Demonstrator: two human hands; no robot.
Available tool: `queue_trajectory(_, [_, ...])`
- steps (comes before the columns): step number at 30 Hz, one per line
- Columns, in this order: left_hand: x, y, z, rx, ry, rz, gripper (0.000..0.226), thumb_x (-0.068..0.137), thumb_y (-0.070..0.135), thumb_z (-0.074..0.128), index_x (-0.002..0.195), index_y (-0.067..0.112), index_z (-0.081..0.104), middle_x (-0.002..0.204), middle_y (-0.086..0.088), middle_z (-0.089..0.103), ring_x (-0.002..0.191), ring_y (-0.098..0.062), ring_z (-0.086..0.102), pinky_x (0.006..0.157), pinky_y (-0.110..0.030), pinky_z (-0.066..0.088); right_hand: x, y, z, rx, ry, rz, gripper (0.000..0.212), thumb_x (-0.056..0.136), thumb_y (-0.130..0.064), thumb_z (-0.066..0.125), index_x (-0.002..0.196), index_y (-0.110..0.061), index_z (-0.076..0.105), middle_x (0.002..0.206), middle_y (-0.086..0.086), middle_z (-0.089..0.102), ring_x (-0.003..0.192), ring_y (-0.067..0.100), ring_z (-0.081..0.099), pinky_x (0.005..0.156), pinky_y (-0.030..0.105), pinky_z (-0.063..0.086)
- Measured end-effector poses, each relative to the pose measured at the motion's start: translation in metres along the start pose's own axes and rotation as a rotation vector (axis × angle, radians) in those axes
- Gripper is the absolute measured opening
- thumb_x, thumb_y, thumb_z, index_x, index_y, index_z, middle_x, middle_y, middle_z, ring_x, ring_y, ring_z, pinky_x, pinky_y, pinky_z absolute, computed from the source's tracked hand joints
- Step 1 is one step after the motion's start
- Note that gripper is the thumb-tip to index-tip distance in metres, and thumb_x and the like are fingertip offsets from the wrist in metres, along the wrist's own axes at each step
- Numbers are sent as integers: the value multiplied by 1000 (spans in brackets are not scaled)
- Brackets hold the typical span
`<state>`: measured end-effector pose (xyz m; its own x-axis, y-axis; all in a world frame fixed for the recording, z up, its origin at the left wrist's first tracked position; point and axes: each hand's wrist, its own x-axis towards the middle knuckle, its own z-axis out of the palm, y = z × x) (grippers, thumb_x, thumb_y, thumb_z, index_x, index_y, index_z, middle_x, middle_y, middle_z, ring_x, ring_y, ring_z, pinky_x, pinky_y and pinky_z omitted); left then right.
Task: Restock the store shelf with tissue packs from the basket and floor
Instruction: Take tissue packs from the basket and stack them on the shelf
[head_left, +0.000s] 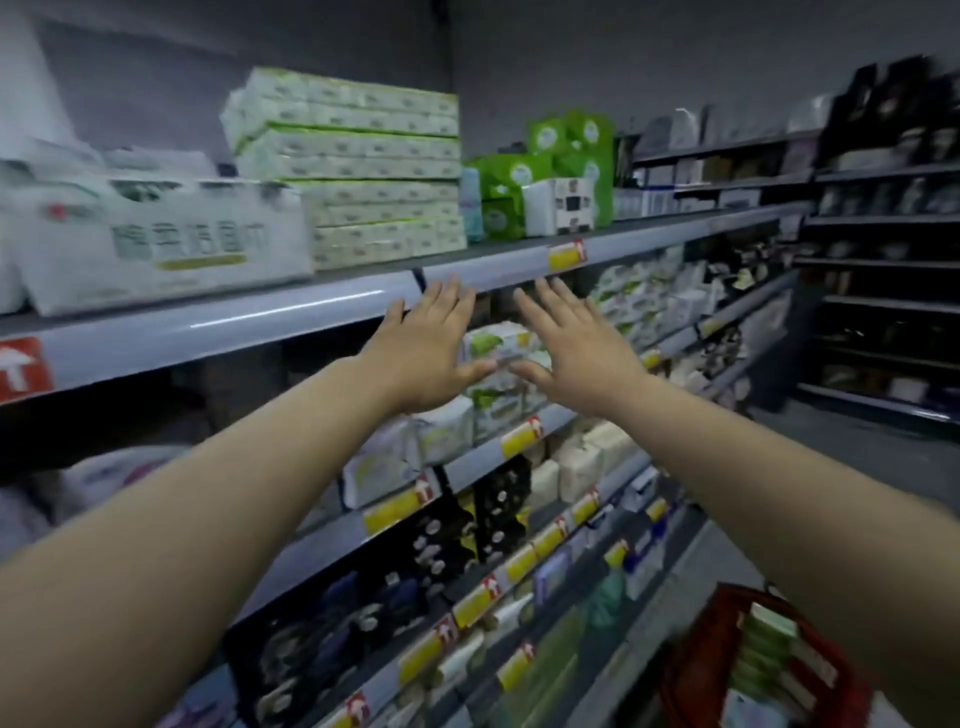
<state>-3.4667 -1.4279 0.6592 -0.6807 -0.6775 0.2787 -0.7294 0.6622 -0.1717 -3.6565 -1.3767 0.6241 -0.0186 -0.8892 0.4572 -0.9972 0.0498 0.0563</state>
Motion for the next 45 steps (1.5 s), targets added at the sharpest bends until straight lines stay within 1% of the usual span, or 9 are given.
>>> queue_trajectory(8, [96, 155, 123, -122, -235, 266, 89, 94, 66, 30, 153, 18, -15, 159, -2, -25, 148, -20, -17, 118, -47, -4, -103, 144, 88, -48, -208, 272, 82, 95, -62, 33, 156, -22, -5, 164, 6, -4, 150, 23, -6, 120, 45, 3])
queue_trajectory(15, [174, 265, 261, -142, -479, 506, 90, 94, 65, 35, 153, 18, -14, 160, -4, -23, 149, -22, -14, 118, -48, -1, -182, 243, 198, -2, -405, 574, 83, 94, -60, 39, 156, -22, -2, 164, 8, 1, 150, 26, 0, 119, 46, 7])
queue_trajectory(17, [200, 291, 303, -142, -513, 571, 91, 94, 64, 36, 154, 17, -13, 160, -5, -21, 149, -23, -12, 118, -48, 0, -196, 270, 231, -8, -455, 665, 83, 94, -60, 40, 156, -21, -1, 163, 10, 4, 150, 27, 3, 119, 46, 7])
queue_trajectory(21, [250, 337, 378, -158, -595, 684, 90, 94, 61, 38, 154, 12, -8, 161, -8, -18, 149, -23, -11, 118, -46, 1, -215, 313, 290, 5, -526, 842, 83, 94, -59, 41, 156, -20, 2, 163, 10, 7, 150, 26, 3, 119, 46, 6])
queue_trajectory(27, [294, 391, 480, -182, -725, 799, 90, 95, 59, 40, 154, 12, -11, 161, -8, -17, 149, -22, -11, 119, -45, -1, -248, 343, 375, 125, -651, 1070, 83, 95, -60, 36, 156, -21, -4, 164, 9, -1, 151, 24, -4, 119, 43, -1])
queue_trajectory(31, [303, 425, 540, -188, -826, 832, 92, 94, 59, 41, 153, 14, -13, 161, -7, -19, 149, -21, -11, 119, -45, 0, -274, 356, 424, 183, -740, 1127, 81, 96, -58, 34, 155, -22, -8, 163, 8, -4, 150, 23, -7, 119, 41, -3])
queue_trajectory(35, [312, 458, 601, -234, -897, 843, 92, 94, 57, 43, 154, 13, -12, 161, -7, -19, 149, -23, -9, 119, -47, 3, -294, 385, 478, 222, -780, 1157, 80, 97, -57, 35, 155, -22, -9, 163, 8, -5, 150, 24, -6, 120, 42, 0])
queue_trajectory(42, [317, 513, 707, -499, -918, 650, 96, 91, 45, 58, 155, 14, -7, 162, -8, -8, 150, -24, 3, 120, -51, 14, -338, 455, 590, 265, -899, 1071, 81, 98, -54, 36, 153, -22, -14, 163, 9, -9, 150, 24, -10, 119, 42, -3])
queue_trajectory(45, [316, 534, 747, -529, -944, 619, 95, 90, 40, 61, 155, 12, -4, 162, -9, -5, 149, -25, 7, 119, -51, 18, -355, 488, 629, 272, -939, 1033, 83, 98, -54, 37, 154, -19, -13, 163, 11, -10, 150, 25, -10, 120, 40, -2])
